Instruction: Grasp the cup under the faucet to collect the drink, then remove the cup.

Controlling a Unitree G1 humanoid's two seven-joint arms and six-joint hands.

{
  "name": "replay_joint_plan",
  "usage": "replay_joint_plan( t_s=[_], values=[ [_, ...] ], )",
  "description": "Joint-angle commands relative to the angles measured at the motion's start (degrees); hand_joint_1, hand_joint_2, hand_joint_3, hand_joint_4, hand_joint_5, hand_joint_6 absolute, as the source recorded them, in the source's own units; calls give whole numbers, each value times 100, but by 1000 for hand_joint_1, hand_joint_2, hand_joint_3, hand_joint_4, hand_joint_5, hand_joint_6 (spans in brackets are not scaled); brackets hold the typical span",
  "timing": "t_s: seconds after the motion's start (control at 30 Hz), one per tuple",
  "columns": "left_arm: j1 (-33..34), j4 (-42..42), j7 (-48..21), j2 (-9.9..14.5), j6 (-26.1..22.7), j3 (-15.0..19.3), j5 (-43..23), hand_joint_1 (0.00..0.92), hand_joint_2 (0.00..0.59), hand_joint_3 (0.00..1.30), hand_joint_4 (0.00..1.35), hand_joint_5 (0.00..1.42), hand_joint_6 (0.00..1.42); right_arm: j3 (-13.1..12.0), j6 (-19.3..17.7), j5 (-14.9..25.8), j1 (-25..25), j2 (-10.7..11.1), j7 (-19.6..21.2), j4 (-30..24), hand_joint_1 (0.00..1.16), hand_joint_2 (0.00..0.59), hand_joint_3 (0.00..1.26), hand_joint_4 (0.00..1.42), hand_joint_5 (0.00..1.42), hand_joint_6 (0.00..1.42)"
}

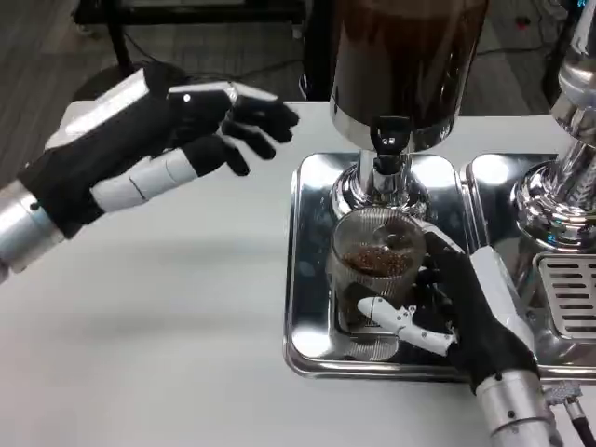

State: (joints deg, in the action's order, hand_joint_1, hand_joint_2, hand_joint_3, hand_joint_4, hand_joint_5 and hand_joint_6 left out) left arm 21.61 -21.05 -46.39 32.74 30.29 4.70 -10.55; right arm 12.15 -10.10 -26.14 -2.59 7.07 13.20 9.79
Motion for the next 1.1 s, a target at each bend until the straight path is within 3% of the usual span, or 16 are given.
replay_joint_plan(
  t_s=[0.03, 0.5, 0.57, 0.7, 0.9, 1.1],
  values=[
    [-250, -227, 135, 72, 106, 29, 180, 0, 101, 362, 360, 402, 565, 40, -281, -54, -5, -80, 280, 46, 616, 185, 307, 336, 414, 468],
    [-437, -1065, 426, -10, 500, -324, 934, 0, 121, 375, 366, 392, 559, -33, -628, -251, -193, -144, 974, -78, 628, 199, 381, 435, 543, 612],
    [-435, -1110, 386, -59, 583, -423, 954, 0, 125, 328, 293, 302, 434, -68, -643, -250, -222, -138, 1010, -129, 638, 195, 405, 469, 589, 672],
    [-363, -1315, 356, -144, 797, -641, 1012, 0, 128, 280, 205, 189, 320, -129, -661, -275, -298, -134, 1119, -196, 662, 200, 449, 521, 652, 757],
    [-227, -1468, 728, -38, 1484, -968, 1739, 0, 135, 203, 67, 67, 207, -150, -685, -333, -389, -145, 1251, -259, 666, 201, 479, 551, 695, 823],
    [-78, -1676, 970, -8, 1650, -1160, 2117, 0, 132, 152, 11, 15, 161, -193, -612, -399, -454, -115, 1267, -394, 667, 200, 507, 591, 748, 906]
  ],
)
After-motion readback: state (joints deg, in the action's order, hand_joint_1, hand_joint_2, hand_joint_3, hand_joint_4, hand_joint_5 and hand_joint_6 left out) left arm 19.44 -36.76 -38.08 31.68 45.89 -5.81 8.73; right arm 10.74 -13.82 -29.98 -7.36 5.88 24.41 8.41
